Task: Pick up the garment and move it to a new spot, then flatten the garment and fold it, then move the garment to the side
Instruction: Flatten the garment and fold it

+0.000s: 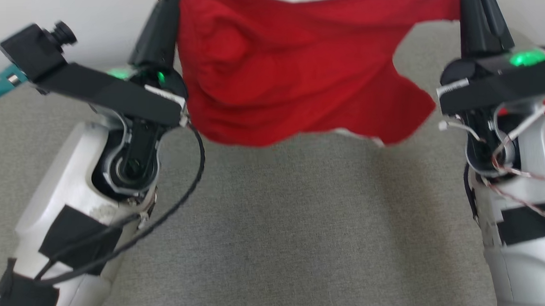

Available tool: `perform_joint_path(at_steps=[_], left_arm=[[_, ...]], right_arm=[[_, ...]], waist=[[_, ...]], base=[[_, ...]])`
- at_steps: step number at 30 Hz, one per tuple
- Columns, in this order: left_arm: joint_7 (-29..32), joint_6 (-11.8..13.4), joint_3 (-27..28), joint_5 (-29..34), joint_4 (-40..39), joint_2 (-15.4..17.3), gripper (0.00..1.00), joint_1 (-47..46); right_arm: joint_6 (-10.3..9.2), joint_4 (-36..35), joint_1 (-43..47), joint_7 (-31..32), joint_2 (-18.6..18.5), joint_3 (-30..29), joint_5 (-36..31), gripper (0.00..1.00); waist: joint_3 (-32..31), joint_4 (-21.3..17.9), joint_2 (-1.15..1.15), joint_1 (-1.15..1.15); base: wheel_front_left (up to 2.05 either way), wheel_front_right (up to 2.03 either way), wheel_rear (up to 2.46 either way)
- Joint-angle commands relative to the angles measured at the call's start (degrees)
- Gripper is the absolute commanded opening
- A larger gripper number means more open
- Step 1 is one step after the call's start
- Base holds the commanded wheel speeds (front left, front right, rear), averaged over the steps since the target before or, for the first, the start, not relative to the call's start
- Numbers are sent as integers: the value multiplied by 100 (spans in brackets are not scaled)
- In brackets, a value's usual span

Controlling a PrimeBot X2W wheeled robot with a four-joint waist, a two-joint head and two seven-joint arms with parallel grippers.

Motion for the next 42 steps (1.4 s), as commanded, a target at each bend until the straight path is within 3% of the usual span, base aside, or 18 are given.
perform_joint_path(at_steps=[1, 9, 13, 20, 30, 42], left_arm=[[-179, -36, 43, 151, 174, -49, 0, -209], [-628, -89, 206, 677, 410, -212, 0, -602], [-666, -72, 11, 1014, 350, -223, 0, -299], [-669, -74, -340, 1252, 306, -303, 0, 519], [-670, -73, -839, 1095, -236, 196, 0, 1864], [-648, -68, -1534, 937, -154, 448, 0, 3144]], right_arm=[[-15, 233, -304, -204, -13, 124, -97, 0], [-15, 1017, -1038, -1123, -102, 597, -277, 0], [-15, 1476, -1034, -1219, -248, 905, -199, 0], [-15, 1865, -479, -735, -719, 1519, 467, 0], [-15, 1259, 926, 33, -1448, 1553, 868, 0], [-15, 925, 2523, 715, -1233, 1094, 451, 0]], waist=[[236, -68, 0, -1], [529, -51, 0, -1], [633, 2, 0, -1], [613, 103, 0, -1], [242, 206, 0, -1], [3, 393, 0, -1]], base=[[0, 0, 0], [0, 0, 0], [0, 0, 0], [0, 0, 0], [0, 0, 0], [0, 0, 0]])
